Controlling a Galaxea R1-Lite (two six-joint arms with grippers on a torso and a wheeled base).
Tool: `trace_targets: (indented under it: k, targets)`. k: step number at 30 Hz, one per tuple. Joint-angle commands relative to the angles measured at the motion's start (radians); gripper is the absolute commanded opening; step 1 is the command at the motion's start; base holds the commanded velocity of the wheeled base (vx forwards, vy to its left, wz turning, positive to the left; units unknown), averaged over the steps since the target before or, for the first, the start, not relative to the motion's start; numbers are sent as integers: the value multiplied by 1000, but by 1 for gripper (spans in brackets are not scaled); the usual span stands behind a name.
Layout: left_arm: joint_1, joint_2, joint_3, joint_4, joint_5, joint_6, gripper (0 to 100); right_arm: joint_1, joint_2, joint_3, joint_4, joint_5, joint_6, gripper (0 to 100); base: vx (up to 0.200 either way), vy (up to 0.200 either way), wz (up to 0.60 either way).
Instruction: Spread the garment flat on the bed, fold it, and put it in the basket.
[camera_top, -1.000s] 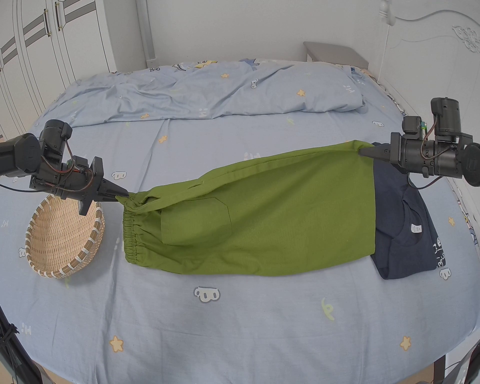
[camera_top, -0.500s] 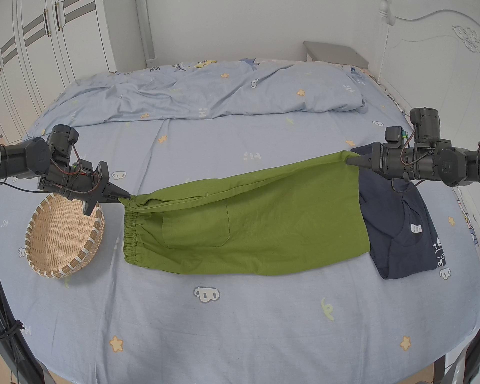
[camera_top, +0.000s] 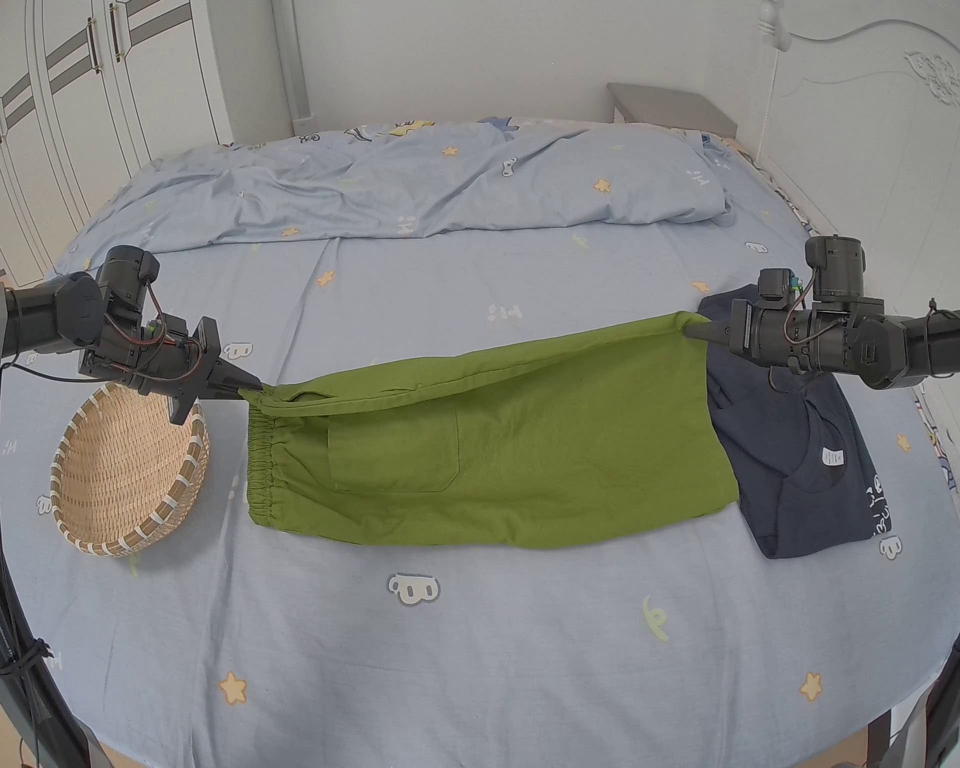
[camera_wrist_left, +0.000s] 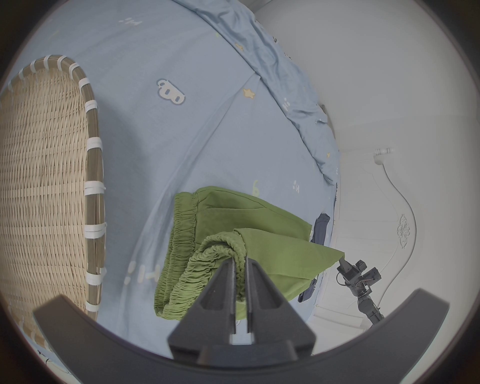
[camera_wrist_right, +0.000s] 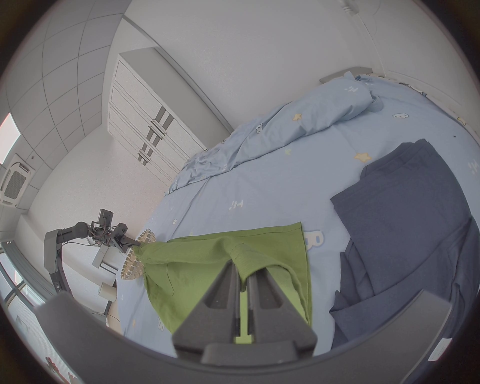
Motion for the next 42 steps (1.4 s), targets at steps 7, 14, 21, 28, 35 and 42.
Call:
trace_targets:
  k: [7, 14, 21, 28, 35, 42]
  targets:
    - [4, 13, -6, -1, 2, -1, 0, -2, 65, -4, -29, 9, -4, 0, 0, 0, 0]
    - [2, 22, -8, -1, 2, -1, 0, -1, 79, 10, -75, 11, -3, 0, 0, 0, 0]
    - [-4, 22, -6, -1, 2, 1, 100, 11, 94, 10, -86, 11, -9, 100, 0, 0, 0]
    - [-18, 8, 0, 13, -3, -4, 100, 19, 100, 17, -113, 11, -6, 100, 0, 0, 0]
    - [-91, -33, 23, 27, -14, -14, 100, 21, 88, 34, -113, 11, -3, 100, 0, 0, 0]
    - [-96, -9, 23, -3, -12, -14, 100, 25, 40, 71, -115, 9, 0, 100, 0, 0, 0]
